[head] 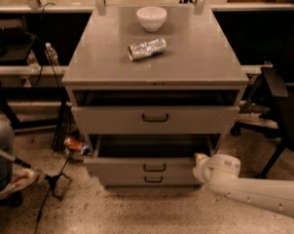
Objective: Open middle drawer
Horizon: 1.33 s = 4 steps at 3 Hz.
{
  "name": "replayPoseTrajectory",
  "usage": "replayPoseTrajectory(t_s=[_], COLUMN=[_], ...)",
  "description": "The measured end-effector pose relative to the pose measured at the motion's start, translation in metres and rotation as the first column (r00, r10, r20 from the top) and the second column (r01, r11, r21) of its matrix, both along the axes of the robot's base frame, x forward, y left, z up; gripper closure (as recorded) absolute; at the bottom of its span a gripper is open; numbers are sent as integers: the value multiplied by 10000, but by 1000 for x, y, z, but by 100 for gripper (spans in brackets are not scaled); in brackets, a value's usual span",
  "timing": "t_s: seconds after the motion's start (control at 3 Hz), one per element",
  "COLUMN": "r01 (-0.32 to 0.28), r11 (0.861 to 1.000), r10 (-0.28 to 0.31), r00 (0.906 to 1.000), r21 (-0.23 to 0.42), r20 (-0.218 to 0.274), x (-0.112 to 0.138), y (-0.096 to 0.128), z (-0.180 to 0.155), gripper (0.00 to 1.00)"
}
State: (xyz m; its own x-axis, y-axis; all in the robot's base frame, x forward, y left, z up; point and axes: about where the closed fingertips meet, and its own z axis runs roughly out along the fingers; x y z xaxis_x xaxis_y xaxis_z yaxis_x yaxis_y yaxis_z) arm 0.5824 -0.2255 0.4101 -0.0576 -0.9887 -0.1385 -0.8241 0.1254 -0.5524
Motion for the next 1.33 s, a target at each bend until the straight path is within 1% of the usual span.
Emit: replayPoseTrajectory(t_s=[0.33, 0.67, 1.0, 1.33], r01=[0, 159, 579, 579], r11=[10000, 9998, 9972, 9972], r10=[0, -160, -584, -585], r00=[10000, 9998, 9982, 9982], r21=[0, 86, 479, 479], r20=[0, 131, 109, 109], x=[0, -16, -72, -72], y=[0, -2, 8, 8], z=[0, 1, -12, -10], gripper=[100, 100, 100, 100])
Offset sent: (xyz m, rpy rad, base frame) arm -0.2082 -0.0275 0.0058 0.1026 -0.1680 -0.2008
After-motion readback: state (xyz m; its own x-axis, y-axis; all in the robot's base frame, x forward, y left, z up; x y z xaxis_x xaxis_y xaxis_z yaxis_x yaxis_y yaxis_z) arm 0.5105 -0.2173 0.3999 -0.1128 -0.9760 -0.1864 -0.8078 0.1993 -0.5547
